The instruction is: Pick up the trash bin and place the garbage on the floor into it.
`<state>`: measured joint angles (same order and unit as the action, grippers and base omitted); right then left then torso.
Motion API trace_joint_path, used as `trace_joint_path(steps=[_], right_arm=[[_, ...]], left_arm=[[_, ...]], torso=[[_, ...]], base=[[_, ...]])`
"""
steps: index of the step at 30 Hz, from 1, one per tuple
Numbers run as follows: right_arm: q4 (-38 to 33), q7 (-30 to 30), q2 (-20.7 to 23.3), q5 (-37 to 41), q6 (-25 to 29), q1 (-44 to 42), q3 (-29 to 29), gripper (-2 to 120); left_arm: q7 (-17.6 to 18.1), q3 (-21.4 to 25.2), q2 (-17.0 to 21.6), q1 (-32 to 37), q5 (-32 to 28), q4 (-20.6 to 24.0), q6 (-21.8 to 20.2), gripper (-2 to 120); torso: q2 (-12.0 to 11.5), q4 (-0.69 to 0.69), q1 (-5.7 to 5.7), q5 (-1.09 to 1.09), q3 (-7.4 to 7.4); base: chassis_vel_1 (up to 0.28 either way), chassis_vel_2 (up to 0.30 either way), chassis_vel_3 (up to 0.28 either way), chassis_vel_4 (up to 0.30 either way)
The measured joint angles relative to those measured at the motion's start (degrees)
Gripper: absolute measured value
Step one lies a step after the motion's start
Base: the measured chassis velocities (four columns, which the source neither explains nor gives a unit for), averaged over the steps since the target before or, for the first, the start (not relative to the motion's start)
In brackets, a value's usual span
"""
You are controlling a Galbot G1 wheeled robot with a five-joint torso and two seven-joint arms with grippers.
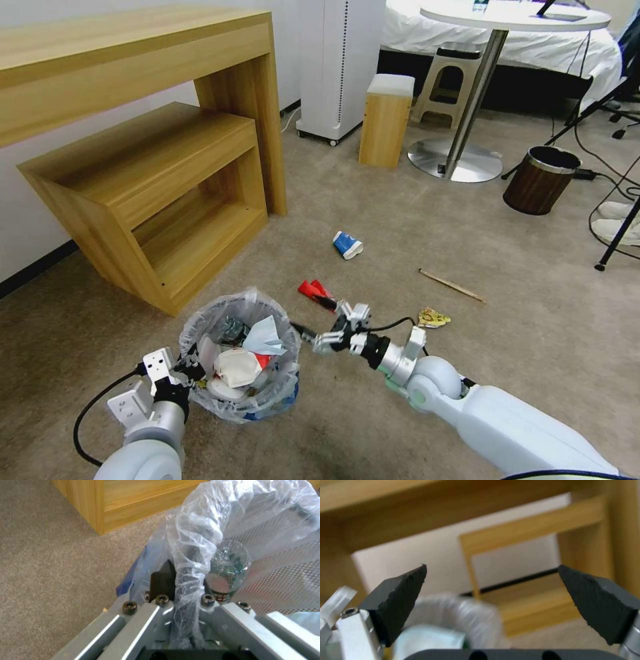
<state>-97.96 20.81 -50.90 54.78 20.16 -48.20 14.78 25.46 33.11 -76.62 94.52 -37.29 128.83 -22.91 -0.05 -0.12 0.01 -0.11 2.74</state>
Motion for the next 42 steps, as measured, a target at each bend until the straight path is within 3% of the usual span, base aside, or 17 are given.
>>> trace_joint_path(steps=[6, 7, 8, 15, 24, 42], right_arm=[[-1.4, -4.3, -0.3, -0.5, -0.5, -3.0, -8.1, 100], [-1.4, -9.4, -0.2, -2.1, -2.6, -6.0, -14.9, 100], [-1.7, -12.8, 0.1, -3.2, -4.5, -7.8, -18.1, 100], [-2.1, -21.9, 2.3, -12.6, -10.9, -18.2, -27.1, 100], [3.7, -22.6, 4.8, -22.1, -10.1, -29.1, -30.3, 100], [15.0, -23.6, 4.4, -33.4, -7.7, -31.4, -33.8, 100]], left_arm=[[0.2, 0.1, 0.2, -0.3, -0.2, -0.3, 0.0, 1], [0.2, 0.3, 0.2, -0.2, -0.2, -0.3, -0.1, 1], [0.2, 0.4, 0.2, -0.1, -0.1, -0.3, -0.1, 1], [0.2, 0.4, -0.2, -0.3, 0.2, -0.2, -0.1, 1], [-0.4, 0.2, -0.9, -0.8, 1.1, -0.6, 0.8, 1], [-0.9, 0.5, -0.5, -0.5, 1.4, -0.7, 1.9, 1]], torso=[[0.0, 0.0, 0.0, 0.0, 0.0], [0.0, 0.0, 0.0, 0.01, 0.0], [0.0, 0.0, 0.0, 0.0, 0.0], [0.0, -0.01, 0.0, 0.02, 0.0], [0.0, -0.01, 0.0, 0.0, 0.0], [0.0, 0.0, 0.0, 0.0, 0.0]], base=[[0.0, 0.0, 0.0, 0.0], [0.0, 0.0, 0.0, 0.0], [0.0, 0.0, 0.0, 0.0], [0.0, 0.0, 0.0, 0.0], [0.0, 0.0, 0.0, 0.0], [0.0, 0.0, 0.0, 0.0]])
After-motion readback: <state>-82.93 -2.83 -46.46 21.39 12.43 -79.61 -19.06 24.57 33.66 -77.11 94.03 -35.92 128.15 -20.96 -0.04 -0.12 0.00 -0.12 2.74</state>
